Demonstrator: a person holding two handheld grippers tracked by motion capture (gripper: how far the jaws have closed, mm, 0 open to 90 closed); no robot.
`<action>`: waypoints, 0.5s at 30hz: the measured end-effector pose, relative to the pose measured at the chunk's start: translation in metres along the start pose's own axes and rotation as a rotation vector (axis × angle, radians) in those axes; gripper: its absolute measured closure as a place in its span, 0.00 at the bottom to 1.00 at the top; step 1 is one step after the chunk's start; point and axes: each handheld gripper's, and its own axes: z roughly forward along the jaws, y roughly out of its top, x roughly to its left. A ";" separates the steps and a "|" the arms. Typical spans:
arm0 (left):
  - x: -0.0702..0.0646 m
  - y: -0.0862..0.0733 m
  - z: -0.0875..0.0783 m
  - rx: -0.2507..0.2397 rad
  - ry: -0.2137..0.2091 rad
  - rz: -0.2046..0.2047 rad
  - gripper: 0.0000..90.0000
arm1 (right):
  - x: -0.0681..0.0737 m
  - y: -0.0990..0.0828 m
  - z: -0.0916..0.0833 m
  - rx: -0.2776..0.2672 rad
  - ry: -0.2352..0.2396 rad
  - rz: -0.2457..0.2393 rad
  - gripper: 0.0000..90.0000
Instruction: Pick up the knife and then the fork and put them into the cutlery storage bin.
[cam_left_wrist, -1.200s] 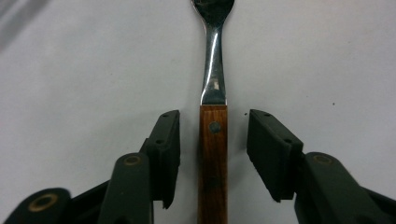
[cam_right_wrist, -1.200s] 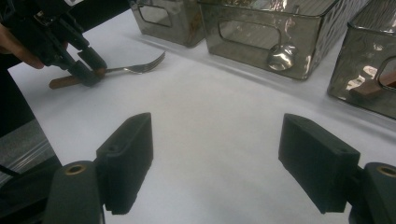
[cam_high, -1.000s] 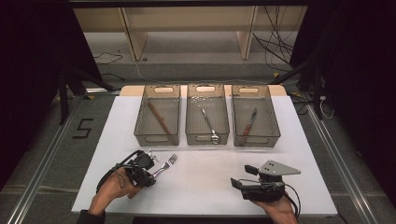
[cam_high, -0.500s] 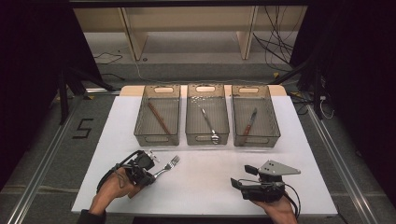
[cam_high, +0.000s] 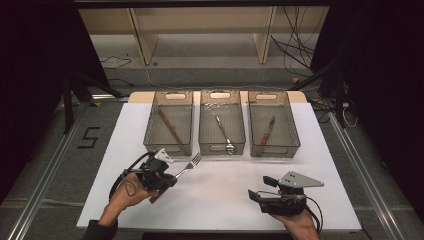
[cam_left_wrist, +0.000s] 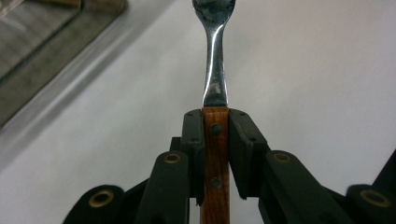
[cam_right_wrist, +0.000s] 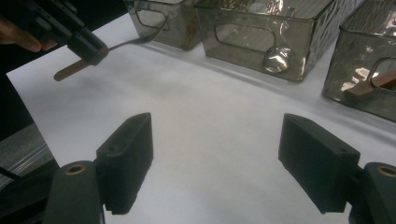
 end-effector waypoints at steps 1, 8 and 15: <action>-0.001 0.004 0.000 -0.015 -0.008 0.003 0.85 | 0.000 0.000 0.000 -0.002 0.001 0.001 0.30; -0.005 0.038 0.002 -0.130 -0.052 -0.011 0.85 | 0.001 0.000 0.000 -0.001 0.003 0.002 0.30; -0.005 0.073 0.009 -0.209 -0.085 -0.028 0.85 | 0.001 0.000 -0.001 -0.003 0.006 0.004 0.30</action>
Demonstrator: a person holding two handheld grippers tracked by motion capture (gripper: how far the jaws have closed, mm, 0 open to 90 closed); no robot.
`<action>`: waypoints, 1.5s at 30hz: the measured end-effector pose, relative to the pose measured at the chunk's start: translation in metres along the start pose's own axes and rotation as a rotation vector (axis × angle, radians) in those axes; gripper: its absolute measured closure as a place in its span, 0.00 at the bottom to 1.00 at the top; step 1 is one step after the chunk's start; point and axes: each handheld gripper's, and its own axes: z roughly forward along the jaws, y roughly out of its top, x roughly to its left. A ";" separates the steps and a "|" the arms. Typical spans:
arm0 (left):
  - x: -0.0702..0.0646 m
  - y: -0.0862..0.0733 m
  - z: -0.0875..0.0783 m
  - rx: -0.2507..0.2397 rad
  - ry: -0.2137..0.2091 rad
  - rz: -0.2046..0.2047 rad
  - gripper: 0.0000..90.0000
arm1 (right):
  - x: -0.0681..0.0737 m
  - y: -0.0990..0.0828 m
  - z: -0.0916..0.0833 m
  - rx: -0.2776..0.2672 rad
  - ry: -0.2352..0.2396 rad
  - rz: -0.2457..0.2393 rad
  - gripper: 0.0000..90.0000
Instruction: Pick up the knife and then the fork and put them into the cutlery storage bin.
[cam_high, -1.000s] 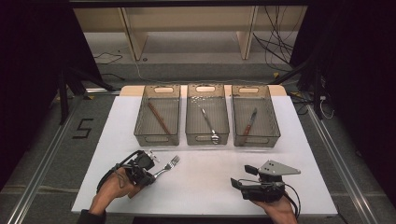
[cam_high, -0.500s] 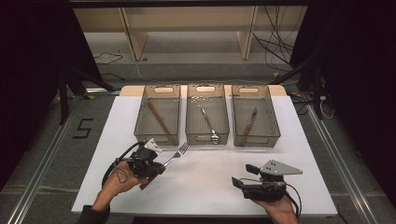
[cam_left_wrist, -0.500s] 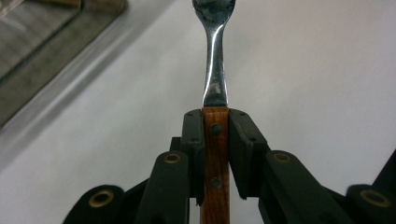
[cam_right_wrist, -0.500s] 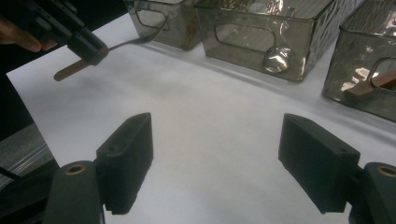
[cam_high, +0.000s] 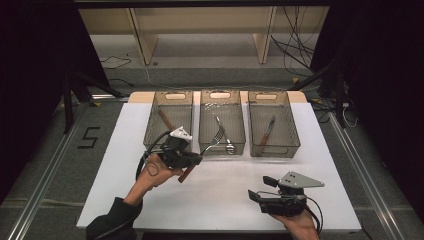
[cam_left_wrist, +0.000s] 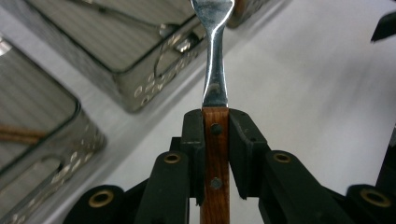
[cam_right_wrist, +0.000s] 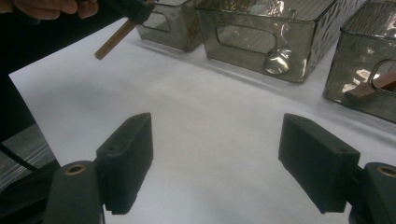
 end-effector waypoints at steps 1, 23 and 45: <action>-0.001 0.005 0.002 -0.012 -0.007 -0.007 0.85 | 0.000 0.000 0.000 -0.001 0.000 -0.001 0.30; -0.018 0.088 0.045 -0.140 -0.050 -0.027 0.85 | -0.001 -0.001 -0.002 -0.006 0.005 0.005 0.30; -0.025 0.150 0.100 -0.152 -0.078 -0.074 0.85 | 0.000 0.000 -0.003 -0.013 0.019 0.004 0.30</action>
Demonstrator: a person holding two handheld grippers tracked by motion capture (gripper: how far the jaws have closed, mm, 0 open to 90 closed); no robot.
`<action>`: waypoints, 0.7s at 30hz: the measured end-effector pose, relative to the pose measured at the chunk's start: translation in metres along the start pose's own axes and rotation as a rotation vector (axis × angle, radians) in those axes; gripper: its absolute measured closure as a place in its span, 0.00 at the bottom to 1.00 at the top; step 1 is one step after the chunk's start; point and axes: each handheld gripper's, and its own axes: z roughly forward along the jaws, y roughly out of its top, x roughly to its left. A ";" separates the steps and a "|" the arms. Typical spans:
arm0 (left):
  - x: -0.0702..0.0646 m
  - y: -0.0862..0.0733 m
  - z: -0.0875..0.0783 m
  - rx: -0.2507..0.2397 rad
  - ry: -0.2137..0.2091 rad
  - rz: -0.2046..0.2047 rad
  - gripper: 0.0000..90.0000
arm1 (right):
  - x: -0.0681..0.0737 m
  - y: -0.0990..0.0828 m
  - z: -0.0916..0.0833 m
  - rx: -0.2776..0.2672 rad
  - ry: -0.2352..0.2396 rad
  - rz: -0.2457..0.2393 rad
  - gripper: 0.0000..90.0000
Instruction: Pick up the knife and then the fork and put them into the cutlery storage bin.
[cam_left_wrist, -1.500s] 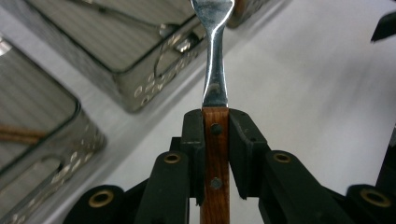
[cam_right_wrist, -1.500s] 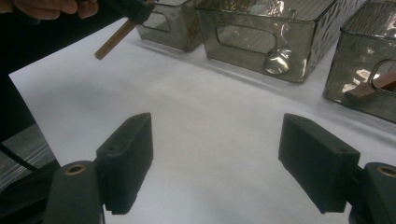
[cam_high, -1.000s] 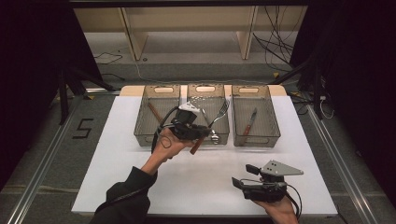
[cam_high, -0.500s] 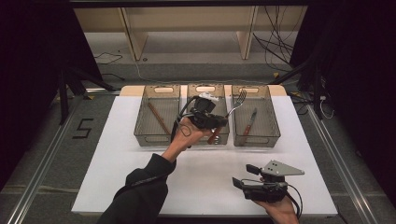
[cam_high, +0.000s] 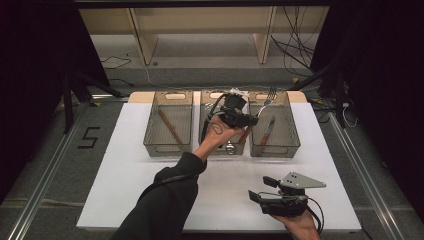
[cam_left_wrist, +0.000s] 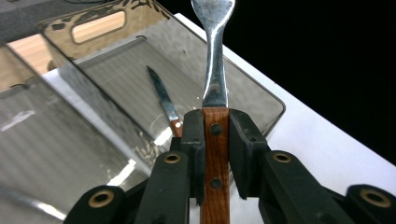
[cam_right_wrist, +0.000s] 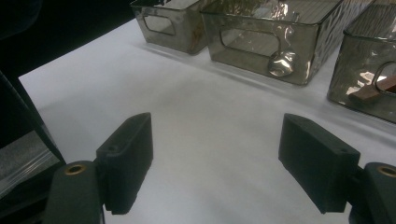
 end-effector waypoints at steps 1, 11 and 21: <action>0.000 0.002 0.004 -0.004 -0.002 -0.003 0.85 | 0.000 0.000 0.000 0.000 0.002 0.001 0.30; -0.001 0.022 0.035 -0.005 0.007 -0.035 0.85 | -0.001 -0.001 -0.001 -0.001 0.007 0.007 0.30; -0.003 0.021 0.059 0.003 0.016 -0.063 0.85 | -0.002 -0.001 -0.001 -0.002 0.013 0.008 0.30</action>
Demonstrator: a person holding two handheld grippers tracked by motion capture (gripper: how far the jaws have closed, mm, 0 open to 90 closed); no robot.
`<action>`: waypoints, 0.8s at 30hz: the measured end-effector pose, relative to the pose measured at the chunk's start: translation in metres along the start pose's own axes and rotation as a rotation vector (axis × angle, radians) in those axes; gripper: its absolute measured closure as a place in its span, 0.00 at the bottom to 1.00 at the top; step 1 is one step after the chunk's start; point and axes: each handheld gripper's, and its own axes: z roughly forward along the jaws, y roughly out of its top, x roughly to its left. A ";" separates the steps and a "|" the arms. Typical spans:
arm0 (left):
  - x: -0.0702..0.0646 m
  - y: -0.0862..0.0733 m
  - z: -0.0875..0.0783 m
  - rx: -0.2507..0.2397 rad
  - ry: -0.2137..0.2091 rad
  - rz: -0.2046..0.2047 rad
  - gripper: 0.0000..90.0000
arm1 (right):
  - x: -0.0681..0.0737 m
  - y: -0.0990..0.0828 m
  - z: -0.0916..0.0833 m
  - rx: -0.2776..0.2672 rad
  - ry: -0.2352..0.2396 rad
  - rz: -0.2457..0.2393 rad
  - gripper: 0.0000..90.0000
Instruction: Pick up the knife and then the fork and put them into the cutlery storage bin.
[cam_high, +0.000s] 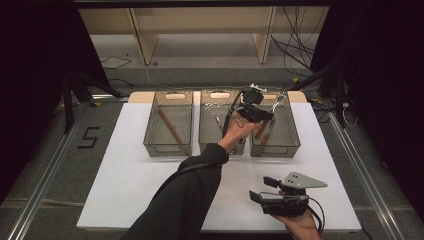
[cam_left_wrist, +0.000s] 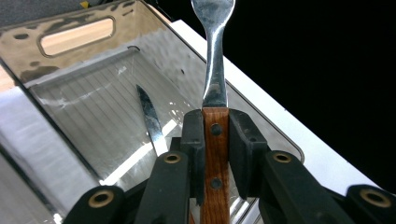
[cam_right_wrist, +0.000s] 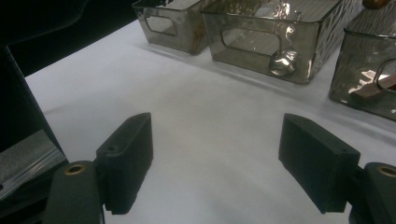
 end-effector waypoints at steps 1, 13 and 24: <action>0.000 -0.001 0.002 0.003 0.000 -0.004 0.85 | 0.000 0.000 0.000 0.000 0.001 -0.002 0.30; 0.003 -0.008 0.017 0.031 0.035 -0.031 0.85 | 0.001 0.000 0.001 0.003 0.006 -0.005 0.30; 0.000 -0.008 0.014 0.077 0.058 -0.052 0.66 | 0.001 -0.001 0.001 0.005 0.006 -0.002 0.30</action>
